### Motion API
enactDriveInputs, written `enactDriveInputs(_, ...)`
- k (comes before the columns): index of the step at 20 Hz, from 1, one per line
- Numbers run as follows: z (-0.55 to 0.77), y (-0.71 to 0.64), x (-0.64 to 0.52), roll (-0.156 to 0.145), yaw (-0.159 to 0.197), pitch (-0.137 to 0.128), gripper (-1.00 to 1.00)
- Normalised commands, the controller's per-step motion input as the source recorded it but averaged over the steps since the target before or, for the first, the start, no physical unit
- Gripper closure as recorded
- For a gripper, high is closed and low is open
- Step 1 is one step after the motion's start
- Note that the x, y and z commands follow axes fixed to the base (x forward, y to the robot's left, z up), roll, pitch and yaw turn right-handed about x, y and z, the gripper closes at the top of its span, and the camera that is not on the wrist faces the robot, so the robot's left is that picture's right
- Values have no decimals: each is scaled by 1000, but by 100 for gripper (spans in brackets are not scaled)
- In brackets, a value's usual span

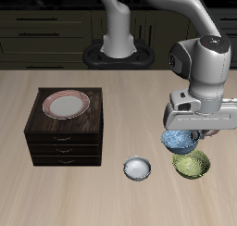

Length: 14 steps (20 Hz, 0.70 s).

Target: Stack the blue bowl on the green bowl

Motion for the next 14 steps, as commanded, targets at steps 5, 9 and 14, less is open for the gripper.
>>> enactDriveInputs(5, -258, 106, 0, 4, 4, 30, 100)
enactDriveInputs(9, -139, 50, 5, 3, 11, 15, 100)
enactDriveInputs(14, -163, 79, 93, -9, 35, 12, 100)
